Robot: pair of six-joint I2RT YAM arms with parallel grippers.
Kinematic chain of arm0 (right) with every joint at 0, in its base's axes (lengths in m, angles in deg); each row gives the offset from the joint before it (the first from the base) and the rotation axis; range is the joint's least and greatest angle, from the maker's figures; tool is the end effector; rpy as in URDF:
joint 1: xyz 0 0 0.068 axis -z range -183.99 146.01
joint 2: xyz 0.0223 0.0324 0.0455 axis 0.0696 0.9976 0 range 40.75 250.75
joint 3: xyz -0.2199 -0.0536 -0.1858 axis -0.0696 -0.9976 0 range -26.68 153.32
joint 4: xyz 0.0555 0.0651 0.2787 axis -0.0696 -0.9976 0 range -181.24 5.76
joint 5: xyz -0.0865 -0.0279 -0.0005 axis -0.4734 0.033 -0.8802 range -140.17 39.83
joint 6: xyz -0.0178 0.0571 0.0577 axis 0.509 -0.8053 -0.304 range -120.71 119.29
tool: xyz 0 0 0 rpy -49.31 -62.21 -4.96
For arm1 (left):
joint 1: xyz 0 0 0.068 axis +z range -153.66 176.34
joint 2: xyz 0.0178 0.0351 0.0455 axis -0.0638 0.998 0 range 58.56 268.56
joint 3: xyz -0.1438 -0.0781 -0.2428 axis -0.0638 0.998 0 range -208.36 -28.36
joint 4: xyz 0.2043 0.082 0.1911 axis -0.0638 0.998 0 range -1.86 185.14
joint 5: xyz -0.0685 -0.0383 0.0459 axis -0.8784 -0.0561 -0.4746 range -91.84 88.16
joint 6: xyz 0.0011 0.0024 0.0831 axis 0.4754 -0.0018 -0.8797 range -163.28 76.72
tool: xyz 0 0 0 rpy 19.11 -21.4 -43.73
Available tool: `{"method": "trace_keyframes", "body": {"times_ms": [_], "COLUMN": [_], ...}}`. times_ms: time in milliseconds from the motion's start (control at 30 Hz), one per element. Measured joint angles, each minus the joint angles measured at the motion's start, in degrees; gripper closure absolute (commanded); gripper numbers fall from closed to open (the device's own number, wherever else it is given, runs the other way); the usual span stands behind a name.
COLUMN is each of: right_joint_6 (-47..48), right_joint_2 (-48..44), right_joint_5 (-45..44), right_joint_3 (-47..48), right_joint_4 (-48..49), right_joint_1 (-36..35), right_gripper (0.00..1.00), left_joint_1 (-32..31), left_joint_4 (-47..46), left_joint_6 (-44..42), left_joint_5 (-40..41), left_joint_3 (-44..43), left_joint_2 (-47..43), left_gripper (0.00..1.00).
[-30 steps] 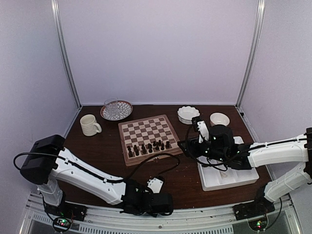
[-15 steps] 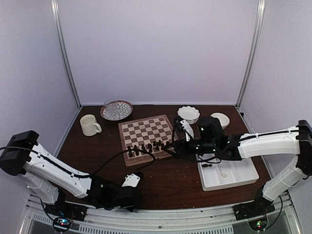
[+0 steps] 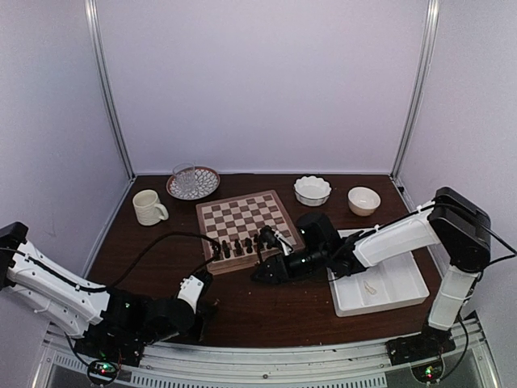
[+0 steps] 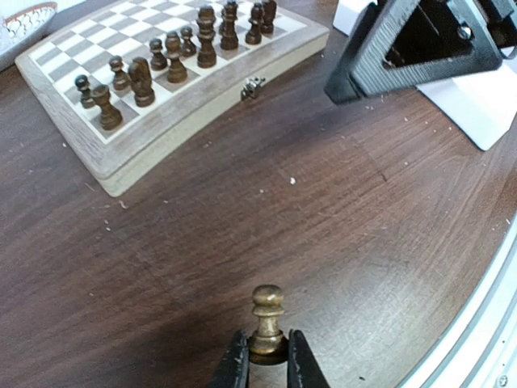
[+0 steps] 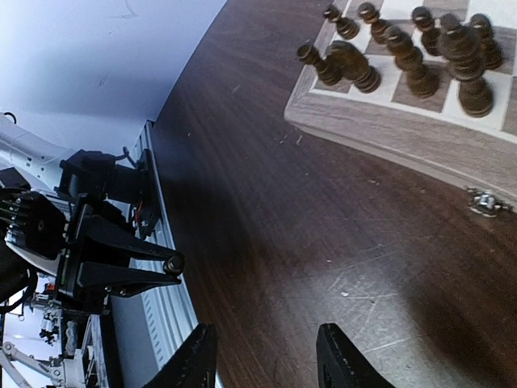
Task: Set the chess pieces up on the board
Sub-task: Pick up the pawn from the corner of the board, then pass from the left arm to the right
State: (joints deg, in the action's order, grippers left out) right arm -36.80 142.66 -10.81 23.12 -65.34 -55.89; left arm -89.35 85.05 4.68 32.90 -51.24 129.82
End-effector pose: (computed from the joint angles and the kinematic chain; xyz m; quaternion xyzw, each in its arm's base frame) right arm 0.2137 0.3471 0.1391 -0.2725 0.7984 0.5241 0.1164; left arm 0.0602 -0.2475 0.1209 0.1780 0.8720 -0.2250 0.3966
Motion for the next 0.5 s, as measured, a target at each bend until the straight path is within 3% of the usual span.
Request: {"method": "trace_keyframes", "body": {"times_ms": [500], "right_joint_6": [-7.3], "right_joint_2": [4.8], "right_joint_5": [7.4], "right_joint_3": [3.8], "right_joint_4": [6.5], "right_joint_1": [-5.2], "right_gripper": [0.57], "left_joint_1": [0.0], "left_joint_4": [-5.0], "left_joint_6": [-8.7], "left_joint_5": [1.9], "left_joint_3": [1.7], "left_joint_2": [-2.3], "left_gripper": [1.00]}}
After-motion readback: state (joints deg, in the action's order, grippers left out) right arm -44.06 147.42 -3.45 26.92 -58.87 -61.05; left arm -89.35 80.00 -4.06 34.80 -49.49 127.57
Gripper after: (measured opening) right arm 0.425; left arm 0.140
